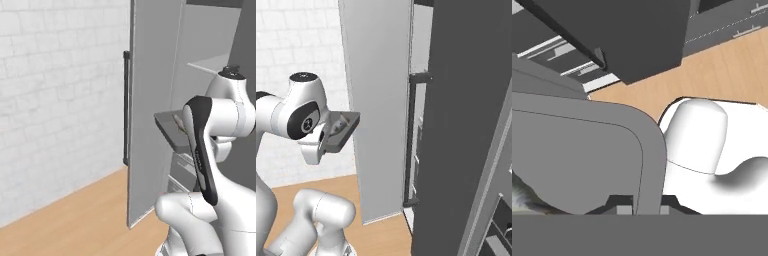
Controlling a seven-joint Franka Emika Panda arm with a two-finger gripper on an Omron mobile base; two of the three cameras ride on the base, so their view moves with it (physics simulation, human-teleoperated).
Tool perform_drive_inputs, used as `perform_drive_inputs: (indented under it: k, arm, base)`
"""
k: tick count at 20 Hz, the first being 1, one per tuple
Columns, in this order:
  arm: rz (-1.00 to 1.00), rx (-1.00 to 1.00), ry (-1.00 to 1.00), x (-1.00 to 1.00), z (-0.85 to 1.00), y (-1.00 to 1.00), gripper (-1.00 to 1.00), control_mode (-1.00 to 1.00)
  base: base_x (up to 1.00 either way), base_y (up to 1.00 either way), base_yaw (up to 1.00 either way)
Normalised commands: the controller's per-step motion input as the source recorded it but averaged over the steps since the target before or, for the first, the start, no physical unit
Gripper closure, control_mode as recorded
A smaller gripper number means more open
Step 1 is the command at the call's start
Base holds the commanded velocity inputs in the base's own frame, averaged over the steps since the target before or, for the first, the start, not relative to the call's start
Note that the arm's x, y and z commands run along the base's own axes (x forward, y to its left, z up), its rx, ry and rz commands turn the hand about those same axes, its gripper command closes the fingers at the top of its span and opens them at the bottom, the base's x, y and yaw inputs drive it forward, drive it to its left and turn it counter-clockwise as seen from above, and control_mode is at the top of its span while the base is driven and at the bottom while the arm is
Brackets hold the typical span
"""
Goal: Take the meat container that has the fish and place it on the second highest rack of the freezer. Then take the vegetable container that has the corn and bell pepper and place it on the highest rack of the freezer.
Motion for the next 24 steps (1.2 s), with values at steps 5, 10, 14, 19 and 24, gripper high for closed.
perform_drive_inputs:
  k: [5,10,14,19,24]
  arm:
    - [0.00,0.00,0.00,0.00,0.00,0.00,1.00,1.00]
    - [0.00,0.00,0.00,0.00,0.00,0.00,1.00,1.00]
    - [0.00,0.00,0.00,0.00,0.00,0.00,1.00,1.00]
    - [0.00,0.00,0.00,0.00,0.00,0.00,1.00,1.00]
    - [0.00,0.00,0.00,0.00,0.00,0.00,1.00,1.00]
  base:
    - [0.49,0.03,-0.53]
    - [0.61,0.17,-0.49]
    - [0.66,0.15,-0.43]
    - [0.59,0.16,-0.45]
    - [0.56,0.25,-0.42]
